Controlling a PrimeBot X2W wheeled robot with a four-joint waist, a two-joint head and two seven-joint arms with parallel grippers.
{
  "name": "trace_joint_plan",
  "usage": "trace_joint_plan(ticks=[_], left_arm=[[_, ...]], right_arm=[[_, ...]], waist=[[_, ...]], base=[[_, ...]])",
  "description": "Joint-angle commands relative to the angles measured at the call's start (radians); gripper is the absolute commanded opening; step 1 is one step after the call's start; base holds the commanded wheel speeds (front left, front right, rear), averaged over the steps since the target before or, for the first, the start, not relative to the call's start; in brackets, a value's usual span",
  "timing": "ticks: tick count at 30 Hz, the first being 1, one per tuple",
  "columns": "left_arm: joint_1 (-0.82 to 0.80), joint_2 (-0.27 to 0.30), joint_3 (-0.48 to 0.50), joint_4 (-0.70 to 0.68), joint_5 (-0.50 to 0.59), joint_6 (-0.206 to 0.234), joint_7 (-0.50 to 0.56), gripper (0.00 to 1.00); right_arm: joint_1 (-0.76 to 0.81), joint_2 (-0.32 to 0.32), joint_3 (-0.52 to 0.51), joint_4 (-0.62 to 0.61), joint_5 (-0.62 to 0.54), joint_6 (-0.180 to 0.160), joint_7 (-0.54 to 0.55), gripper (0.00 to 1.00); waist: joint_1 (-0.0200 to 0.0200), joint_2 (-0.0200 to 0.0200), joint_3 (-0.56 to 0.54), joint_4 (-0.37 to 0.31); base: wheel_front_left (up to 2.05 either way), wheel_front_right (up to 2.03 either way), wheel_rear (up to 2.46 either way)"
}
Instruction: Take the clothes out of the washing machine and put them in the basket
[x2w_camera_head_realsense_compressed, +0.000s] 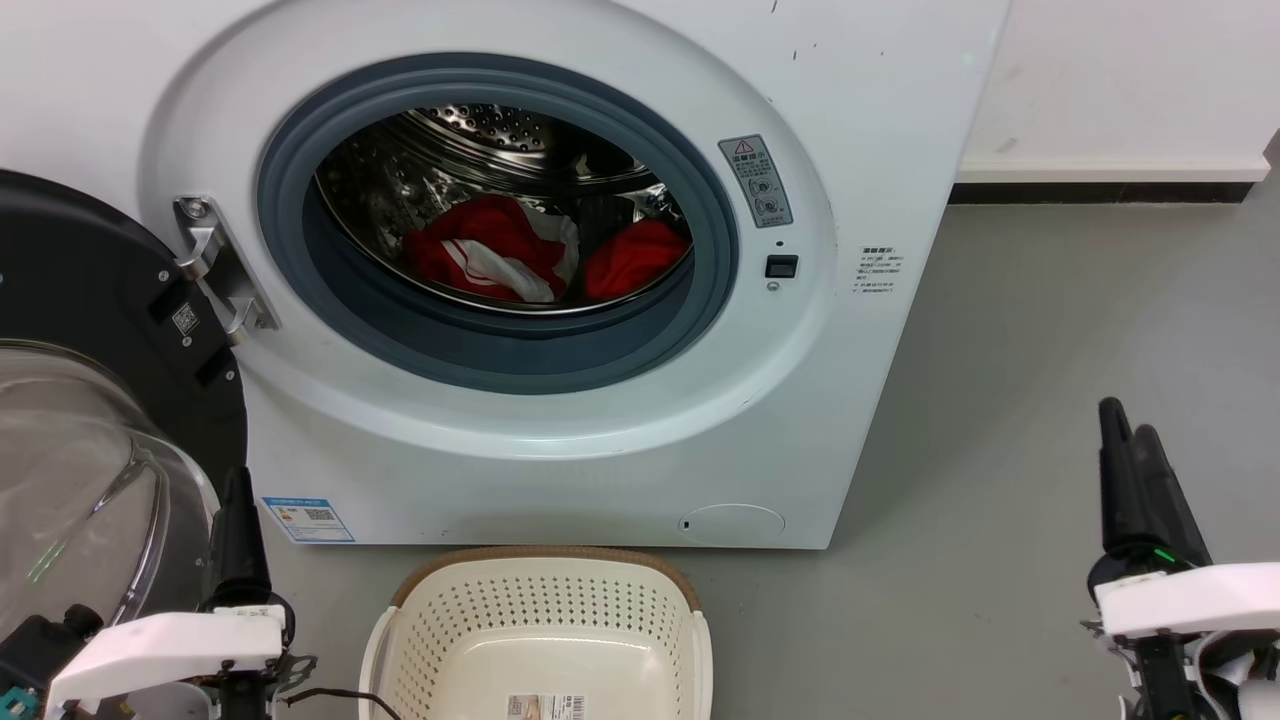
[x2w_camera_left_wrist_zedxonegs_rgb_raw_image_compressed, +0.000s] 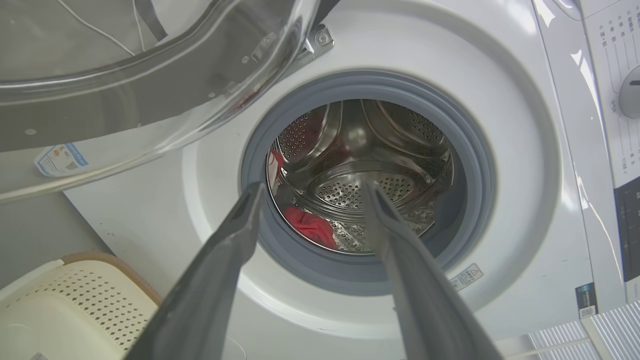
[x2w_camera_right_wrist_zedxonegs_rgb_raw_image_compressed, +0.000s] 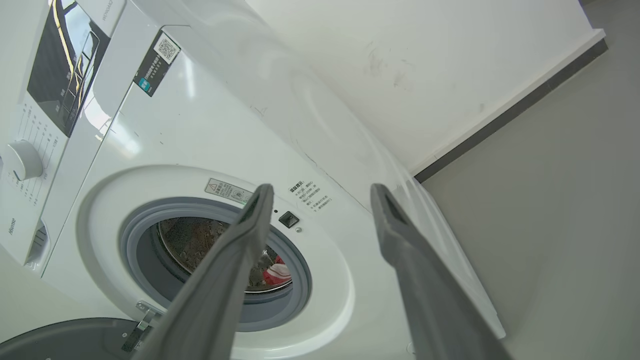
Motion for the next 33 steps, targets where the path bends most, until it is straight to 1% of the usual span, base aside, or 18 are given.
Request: trace_joint_plan(ticks=[1, 5, 6, 10, 13, 17, 21, 27, 33], left_arm=[[-0.003, 0.002, -0.006, -0.031, 0.033, 0.012, -0.008, 1.0], [0.009, 0.002, -0.034, -0.083, 0.115, 0.066, -0.021, 1.0], [0.015, 0.002, -0.046, -0.085, 0.118, 0.072, -0.024, 1.0], [0.025, 0.003, -0.069, -0.115, 0.192, 0.073, -0.038, 1.0], [0.035, 0.002, -0.085, -0.127, 0.22, 0.06, -0.048, 1.0], [0.05, 0.003, -0.097, -0.131, 0.246, 0.019, -0.059, 1.0], [0.056, 0.003, -0.095, -0.133, 0.291, -0.005, -0.071, 1.0], [0.063, 0.003, -0.1, -0.15, 0.374, -0.006, -0.087, 1.0], [0.073, 0.003, -0.13, -0.169, 0.49, -0.014, -0.102, 1.0]], right_arm=[[-0.018, -0.005, 0.009, -0.03, -0.046, 0.0, -0.009, 1.0], [-0.014, -0.005, 0.025, -0.07, -0.166, 0.0, -0.023, 1.0], [-0.014, -0.005, 0.027, -0.078, -0.192, 0.0, -0.026, 1.0], [-0.008, -0.005, 0.041, -0.1, -0.271, 0.0, -0.039, 1.0], [-0.001, -0.005, 0.044, -0.107, -0.325, 0.0, -0.049, 1.0], [0.002, -0.005, 0.056, -0.123, -0.402, 0.0, -0.061, 1.0], [0.004, -0.005, 0.05, -0.139, -0.444, 0.0, -0.072, 1.0], [0.014, -0.005, 0.061, -0.152, -0.529, 0.0, -0.089, 1.0], [0.027, -0.005, 0.071, -0.153, -0.613, 0.0, -0.105, 1.0]], waist=[[0.0, 0.0, 0.001, 0.0], [0.0, 0.0, 0.003, 0.0], [0.0, 0.0, 0.003, 0.0], [0.0, 0.0, 0.004, -0.001], [0.0, 0.0, 0.005, -0.001], [0.0, 0.0, 0.007, -0.002], [0.0, 0.0, 0.009, -0.004], [0.0, 0.0, 0.012, -0.003], [0.0, 0.0, 0.013, -0.003]], base=[[0.0, 0.0, 0.0], [0.0, 0.0, 0.0], [0.0, 0.0, 0.0], [0.0, 0.0, 0.0], [0.0, 0.0, 0.0], [0.0, 0.0, 0.0], [0.0, 0.0, 0.0], [0.0, 0.0, 0.0], [0.0, 0.0, 0.0]])
